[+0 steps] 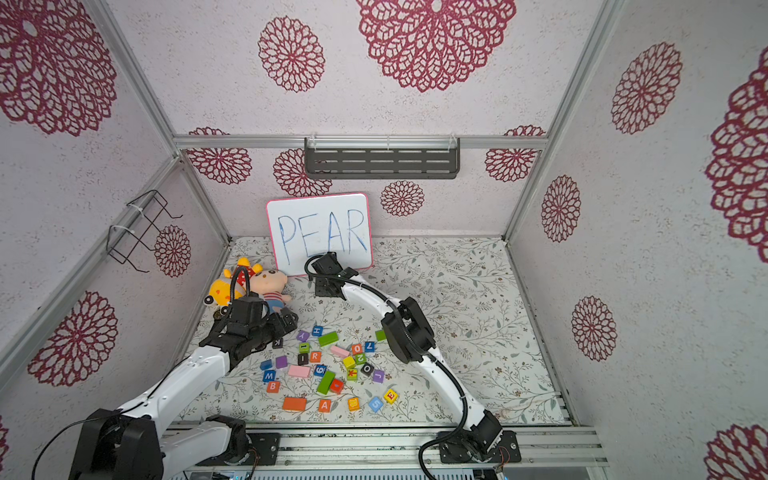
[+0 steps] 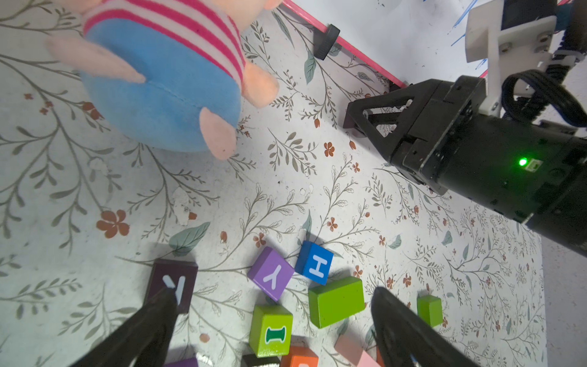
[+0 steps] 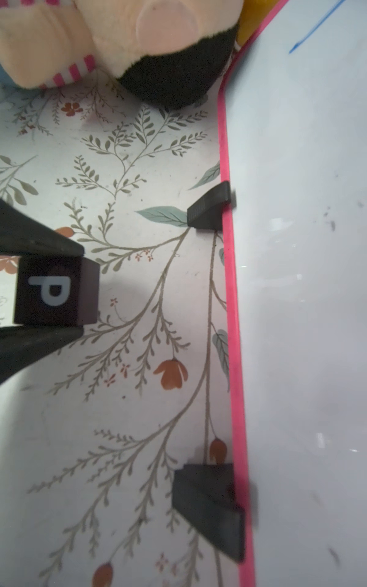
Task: Spell the uppercase word “pear” with letter blocks
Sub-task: Place the letter block at the center of the board.
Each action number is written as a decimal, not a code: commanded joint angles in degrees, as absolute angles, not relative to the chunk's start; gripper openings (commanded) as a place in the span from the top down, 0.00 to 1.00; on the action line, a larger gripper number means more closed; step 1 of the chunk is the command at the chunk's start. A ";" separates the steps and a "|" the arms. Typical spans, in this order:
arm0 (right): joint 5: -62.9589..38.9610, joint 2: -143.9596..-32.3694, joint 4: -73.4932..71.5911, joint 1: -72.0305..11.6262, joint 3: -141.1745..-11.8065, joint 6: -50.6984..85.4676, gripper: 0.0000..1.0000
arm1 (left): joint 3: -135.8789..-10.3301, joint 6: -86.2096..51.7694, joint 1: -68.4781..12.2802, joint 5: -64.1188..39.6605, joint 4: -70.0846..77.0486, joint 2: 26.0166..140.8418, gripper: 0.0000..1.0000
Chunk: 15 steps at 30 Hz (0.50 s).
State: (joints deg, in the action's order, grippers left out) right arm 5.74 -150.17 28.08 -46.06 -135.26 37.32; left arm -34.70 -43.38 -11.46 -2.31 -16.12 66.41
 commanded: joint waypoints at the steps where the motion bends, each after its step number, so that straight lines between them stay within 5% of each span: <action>1: 5.54 -150.60 26.38 -45.79 -137.29 39.31 0.69 | -35.68 -43.77 -11.04 -2.66 -15.37 66.62 0.02; 15: 4.10 -150.26 25.01 -45.53 -135.04 40.69 0.53 | -35.24 -44.56 -11.07 -3.35 -14.74 66.53 0.02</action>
State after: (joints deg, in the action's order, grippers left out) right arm 4.69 -150.76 25.82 -46.02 -135.20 39.92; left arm -34.70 -43.79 -11.46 -2.79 -16.05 66.41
